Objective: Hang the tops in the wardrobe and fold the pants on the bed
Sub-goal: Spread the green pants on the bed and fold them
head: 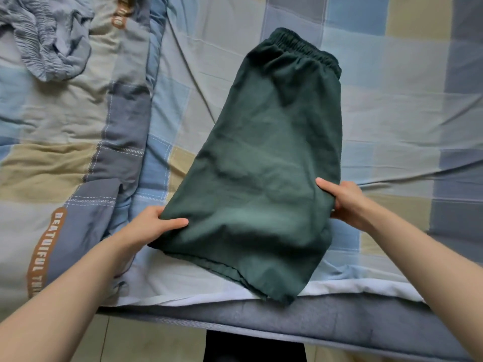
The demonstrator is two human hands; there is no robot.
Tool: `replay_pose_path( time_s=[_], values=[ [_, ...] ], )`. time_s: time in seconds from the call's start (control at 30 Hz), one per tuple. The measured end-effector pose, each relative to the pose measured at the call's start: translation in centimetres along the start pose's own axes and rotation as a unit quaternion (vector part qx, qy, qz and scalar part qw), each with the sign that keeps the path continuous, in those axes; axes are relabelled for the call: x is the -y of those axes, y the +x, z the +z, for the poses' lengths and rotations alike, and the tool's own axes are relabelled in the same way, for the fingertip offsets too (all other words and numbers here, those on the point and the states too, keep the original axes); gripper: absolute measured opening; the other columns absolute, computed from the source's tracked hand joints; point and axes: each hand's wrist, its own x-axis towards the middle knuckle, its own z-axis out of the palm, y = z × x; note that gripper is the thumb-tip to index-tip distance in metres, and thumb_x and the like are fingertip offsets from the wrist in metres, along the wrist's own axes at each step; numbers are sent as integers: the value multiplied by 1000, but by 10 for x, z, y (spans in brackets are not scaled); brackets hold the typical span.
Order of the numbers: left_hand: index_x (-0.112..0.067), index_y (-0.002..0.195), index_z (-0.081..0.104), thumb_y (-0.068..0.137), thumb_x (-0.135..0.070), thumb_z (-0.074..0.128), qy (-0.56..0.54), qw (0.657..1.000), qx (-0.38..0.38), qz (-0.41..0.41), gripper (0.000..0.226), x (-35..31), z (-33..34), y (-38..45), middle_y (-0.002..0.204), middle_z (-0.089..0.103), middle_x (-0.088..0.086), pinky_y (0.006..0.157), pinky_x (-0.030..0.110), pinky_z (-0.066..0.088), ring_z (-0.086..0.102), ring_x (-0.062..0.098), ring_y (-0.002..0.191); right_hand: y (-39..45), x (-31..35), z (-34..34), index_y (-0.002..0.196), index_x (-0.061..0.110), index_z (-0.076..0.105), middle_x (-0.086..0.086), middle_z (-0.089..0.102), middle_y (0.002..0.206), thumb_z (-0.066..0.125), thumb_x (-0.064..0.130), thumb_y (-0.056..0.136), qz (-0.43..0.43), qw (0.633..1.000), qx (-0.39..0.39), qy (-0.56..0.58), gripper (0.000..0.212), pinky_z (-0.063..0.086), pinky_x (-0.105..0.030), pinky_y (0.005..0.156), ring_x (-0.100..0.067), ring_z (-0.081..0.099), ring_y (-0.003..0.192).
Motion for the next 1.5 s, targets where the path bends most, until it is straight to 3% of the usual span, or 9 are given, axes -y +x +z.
replay_pose_path(
  time_s=[0.1, 0.17, 0.3, 0.43, 0.5, 0.6, 0.73, 1.0, 1.5],
  values=[
    [-9, 107, 69, 69, -31, 85, -109, 990, 89, -32, 47, 6, 12, -12, 102, 75, 8, 75, 27, 57, 72, 20, 91, -5, 1, -20, 89, 12, 62, -7, 66, 79, 63, 31, 91, -41, 995, -71, 54, 19, 48, -32, 69, -22, 61, 68],
    [-10, 110, 67, 83, -22, 74, -154, 980, 114, -52, 31, 13, 29, -21, 108, 74, 8, 78, 28, 56, 71, 20, 96, -8, -4, -30, 85, 16, 57, -4, 62, 78, 50, 34, 98, -41, 984, -108, 137, 24, 47, -30, 66, -19, 60, 67],
    [-13, 103, 69, 91, -15, 65, -124, 991, -13, -36, 12, 39, 51, -22, 110, 72, 13, 71, 31, 52, 68, 19, 87, -22, -45, -22, 95, 22, 62, 0, 66, 93, 32, 56, 97, 48, 984, -30, 171, 46, 45, -33, 73, -15, 59, 85],
    [-12, 102, 71, 93, -18, 63, -129, 990, -44, -20, 13, 48, 54, -23, 109, 72, 15, 84, 44, 53, 67, 24, 90, -56, -92, 17, 115, 17, 63, 2, 72, 107, 60, 36, 89, 79, 983, 82, 148, 32, 51, -31, 73, -14, 67, 96],
    [-9, 104, 70, 93, -18, 63, -136, 990, -41, -19, 16, 47, 55, -25, 110, 72, 16, 85, 45, 53, 67, 26, 92, -67, -113, 31, 121, 11, 59, -4, 72, 111, 75, 18, 72, 57, 983, 104, 138, 52, 55, -30, 76, -17, 69, 99],
    [-5, 110, 68, 91, -12, 64, -175, 984, -23, -22, 21, 45, 54, -32, 110, 72, 13, 79, 38, 55, 67, 25, 95, -78, -131, 36, 121, 4, 58, -9, 70, 114, 89, 24, 55, 28, 979, 87, 183, 76, 56, -32, 82, -22, 67, 105],
    [-3, 117, 64, 91, -5, 61, -214, 977, 14, -21, 26, 43, 52, -42, 112, 72, 13, 85, 43, 54, 67, 30, 102, -98, -141, 27, 109, 3, 63, -13, 72, 102, 57, 1, 87, 29, 958, 38, 282, 23, 49, -39, 87, -25, 67, 93],
    [-8, 109, 67, 91, -5, 63, -169, 981, -95, 13, 19, 43, 53, -39, 105, 72, 8, 80, 36, 54, 67, 24, 95, -82, -126, 53, 112, 5, 66, -11, 72, 108, 68, 10, 79, 68, 959, 51, 271, 33, 51, -39, 94, -26, 68, 102],
    [-4, 117, 64, 91, -3, 60, -220, 975, 6, -9, 26, 45, 51, -46, 113, 72, 13, 84, 41, 57, 68, 29, 103, -118, -127, 26, 117, -2, 63, -17, 69, 114, 66, 8, 74, 14, 948, 43, 316, 44, 52, -40, 93, -31, 65, 108]
  ],
)
